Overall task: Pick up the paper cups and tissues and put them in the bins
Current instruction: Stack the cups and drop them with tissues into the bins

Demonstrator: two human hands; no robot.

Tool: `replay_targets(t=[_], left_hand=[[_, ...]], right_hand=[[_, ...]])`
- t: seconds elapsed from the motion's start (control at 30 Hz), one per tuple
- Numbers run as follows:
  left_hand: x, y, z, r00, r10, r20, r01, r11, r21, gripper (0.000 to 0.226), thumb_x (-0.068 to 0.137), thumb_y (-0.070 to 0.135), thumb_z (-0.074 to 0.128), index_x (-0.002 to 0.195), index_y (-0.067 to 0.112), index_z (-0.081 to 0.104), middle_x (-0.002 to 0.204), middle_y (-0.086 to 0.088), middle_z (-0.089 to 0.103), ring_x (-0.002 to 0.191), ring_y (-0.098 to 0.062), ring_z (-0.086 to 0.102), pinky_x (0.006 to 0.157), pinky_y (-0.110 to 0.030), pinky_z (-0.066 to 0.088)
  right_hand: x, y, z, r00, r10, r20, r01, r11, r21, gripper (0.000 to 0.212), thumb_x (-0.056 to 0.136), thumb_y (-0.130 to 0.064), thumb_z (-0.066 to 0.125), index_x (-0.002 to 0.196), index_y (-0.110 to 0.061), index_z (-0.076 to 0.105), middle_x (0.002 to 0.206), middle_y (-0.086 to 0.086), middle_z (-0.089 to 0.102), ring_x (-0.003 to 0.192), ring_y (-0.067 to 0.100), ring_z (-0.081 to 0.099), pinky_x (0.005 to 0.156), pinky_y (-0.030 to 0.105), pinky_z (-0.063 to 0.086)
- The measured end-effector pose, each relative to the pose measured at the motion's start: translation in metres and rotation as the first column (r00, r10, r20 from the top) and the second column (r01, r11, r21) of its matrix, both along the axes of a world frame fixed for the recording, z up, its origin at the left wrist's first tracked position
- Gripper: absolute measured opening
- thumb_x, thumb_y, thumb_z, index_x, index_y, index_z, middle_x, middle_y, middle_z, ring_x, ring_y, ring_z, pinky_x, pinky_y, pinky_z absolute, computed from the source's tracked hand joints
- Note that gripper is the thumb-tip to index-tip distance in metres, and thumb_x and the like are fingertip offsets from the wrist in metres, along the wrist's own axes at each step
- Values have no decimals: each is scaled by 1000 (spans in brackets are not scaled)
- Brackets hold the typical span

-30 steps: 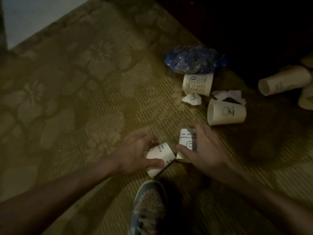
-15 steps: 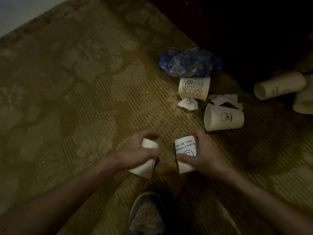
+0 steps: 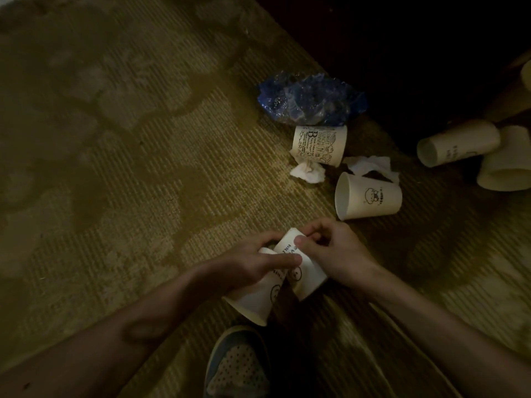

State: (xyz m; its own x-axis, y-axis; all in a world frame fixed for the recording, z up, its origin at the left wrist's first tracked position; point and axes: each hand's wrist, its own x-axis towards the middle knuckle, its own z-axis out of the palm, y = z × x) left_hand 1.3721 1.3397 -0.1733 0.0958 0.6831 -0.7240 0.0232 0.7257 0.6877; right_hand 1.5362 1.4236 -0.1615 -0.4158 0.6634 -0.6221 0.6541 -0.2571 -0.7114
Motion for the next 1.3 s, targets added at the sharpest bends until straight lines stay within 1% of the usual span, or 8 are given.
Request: replay_targets(t=[0.2, 0.33, 0.53, 0.63, 0.7, 0.83, 1.07, 1.3], left_hand=[[-2, 2, -3, 983, 177, 55, -176, 984, -23, 70, 59, 46, 86, 120, 28, 56, 102, -2, 74, 91, -19, 73, 77, -35, 59], [-7, 11, 5, 981, 180, 77, -185, 980, 73, 50, 70, 44, 78, 115, 27, 63, 104, -3, 74, 91, -21, 72, 74, -34, 59], [-21, 31, 8, 954, 292, 65, -297, 951, 81, 50, 70, 52, 75, 113, 28, 63, 102, -4, 74, 81, -22, 73, 62, -35, 55], [-30, 36, 7, 924, 370, 96, -377, 923, 73, 50, 74, 46, 75, 116, 24, 60, 100, -12, 73, 75, -24, 72, 63, -38, 55], [-36, 39, 8, 910, 403, 97, -410, 909, 69, 50, 75, 45, 74, 117, 22, 59, 98, -14, 74, 74, -25, 72, 62, -38, 55], [-47, 43, 17, 881, 456, 126, -466, 882, 63, 51, 72, 42, 74, 116, 21, 59, 94, -14, 74, 67, -25, 70, 57, -36, 57], [-46, 47, 37, 911, 409, 57, -413, 903, 113, 46, 76, 46, 68, 116, 24, 61, 98, -17, 73, 71, -30, 66, 59, -37, 57], [-22, 62, 71, 981, 191, -23, -178, 948, 263, 43, 75, 46, 63, 114, 28, 64, 90, -2, 76, 70, -14, 72, 52, -23, 54]], right_hand=[[-5, 10, 13, 985, 3, -174, -18, 996, -85, 16, 86, -19, 72, 101, -15, 67, 90, -2, 68, 72, -5, 64, 60, 9, 49], [-13, 29, 27, 977, 62, -204, -69, 997, -28, 11, 89, -23, 67, 99, -20, 67, 94, -2, 70, 86, 4, 67, 75, 20, 55], [-22, 80, 36, 923, -358, -143, 385, 876, 291, 35, 89, -34, 66, 121, -27, 53, 103, -9, 63, 79, 4, 67, 63, 18, 53], [-30, 98, 31, 908, -397, -135, 418, 881, 222, 56, 89, -30, 67, 138, -23, 42, 120, -6, 61, 94, 13, 68, 76, 30, 58], [-37, 103, 26, 914, -386, -128, 402, 904, 146, 45, 90, -26, 67, 131, -18, 50, 112, -3, 65, 88, 17, 69, 79, 36, 59], [-42, 107, 21, 918, -375, -130, 391, 910, 137, 18, 93, -18, 63, 109, -20, 54, 90, -2, 65, 62, 9, 67, 52, 20, 55], [-23, 99, 28, 975, -217, -42, 221, 946, 236, 18, 91, -18, 66, 105, -19, 55, 83, 1, 67, 45, 4, 62, 40, 16, 47], [30, 93, 65, 984, -159, -76, 176, 893, 414, 17, 87, -24, 71, 102, -22, 64, 85, -3, 69, 43, -6, 57, 38, 11, 39]])
